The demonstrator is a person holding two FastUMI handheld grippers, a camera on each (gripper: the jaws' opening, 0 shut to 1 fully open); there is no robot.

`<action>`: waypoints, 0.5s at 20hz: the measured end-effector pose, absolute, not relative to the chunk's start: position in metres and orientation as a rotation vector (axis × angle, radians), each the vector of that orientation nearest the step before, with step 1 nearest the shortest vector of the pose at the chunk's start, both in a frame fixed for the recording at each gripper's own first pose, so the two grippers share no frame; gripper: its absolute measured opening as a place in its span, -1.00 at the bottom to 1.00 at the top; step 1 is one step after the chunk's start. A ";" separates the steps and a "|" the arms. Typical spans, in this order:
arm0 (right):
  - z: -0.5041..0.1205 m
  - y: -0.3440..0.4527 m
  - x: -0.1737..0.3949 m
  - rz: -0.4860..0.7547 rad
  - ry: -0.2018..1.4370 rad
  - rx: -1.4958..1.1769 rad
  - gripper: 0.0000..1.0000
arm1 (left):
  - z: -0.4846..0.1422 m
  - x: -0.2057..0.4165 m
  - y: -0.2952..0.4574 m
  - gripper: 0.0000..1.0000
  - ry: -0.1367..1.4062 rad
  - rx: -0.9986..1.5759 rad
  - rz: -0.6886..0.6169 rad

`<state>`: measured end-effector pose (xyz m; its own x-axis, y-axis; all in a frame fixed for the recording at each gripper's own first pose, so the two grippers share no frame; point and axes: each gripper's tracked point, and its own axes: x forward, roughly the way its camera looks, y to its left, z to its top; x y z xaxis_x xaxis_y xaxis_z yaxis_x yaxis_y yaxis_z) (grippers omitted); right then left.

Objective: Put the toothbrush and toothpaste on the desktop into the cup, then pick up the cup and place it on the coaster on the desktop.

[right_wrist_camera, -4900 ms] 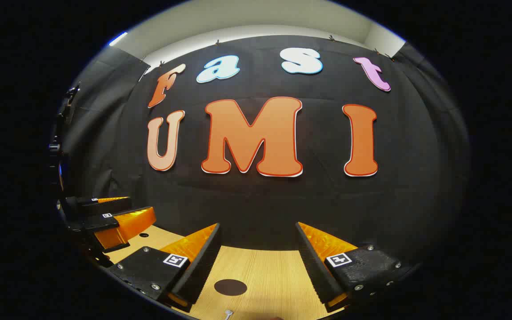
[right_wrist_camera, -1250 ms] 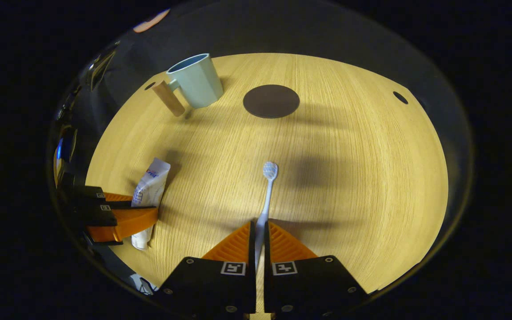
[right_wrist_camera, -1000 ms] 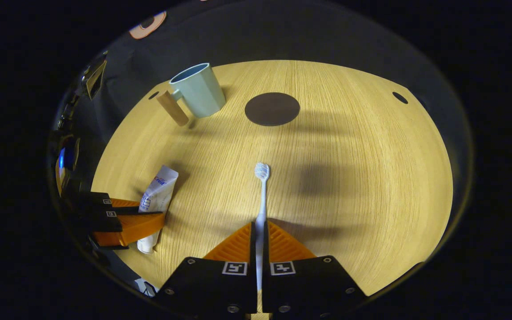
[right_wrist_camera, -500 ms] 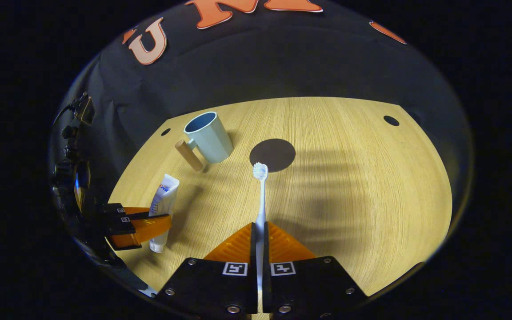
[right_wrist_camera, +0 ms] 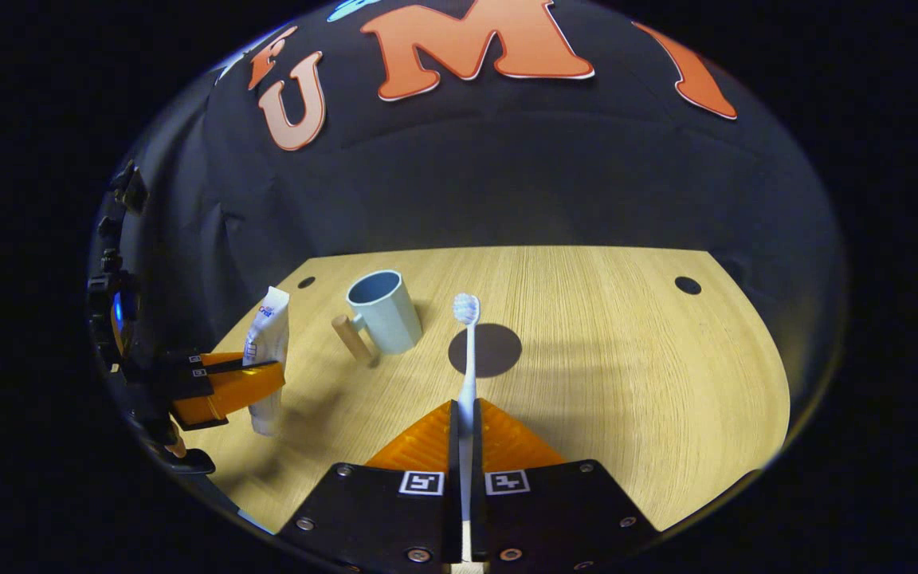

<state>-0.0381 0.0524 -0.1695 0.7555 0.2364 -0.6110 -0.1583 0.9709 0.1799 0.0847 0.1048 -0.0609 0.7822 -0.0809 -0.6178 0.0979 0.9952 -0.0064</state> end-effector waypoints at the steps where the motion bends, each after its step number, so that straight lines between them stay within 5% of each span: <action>1: -0.162 0.052 -0.033 0.217 0.654 0.121 -0.91 | -0.057 0.089 0.106 -0.74 0.626 0.022 -0.089; 10: -0.093 0.032 0.006 0.190 0.380 0.116 -0.92 | -0.049 0.099 0.141 -0.75 0.337 0.009 -0.076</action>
<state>0.0058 0.0321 -0.0930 0.9111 0.2061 -0.3570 -0.1626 0.9755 0.1481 0.0990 0.1406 -0.0494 0.9409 -0.0734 -0.3307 0.0765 0.9971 -0.0038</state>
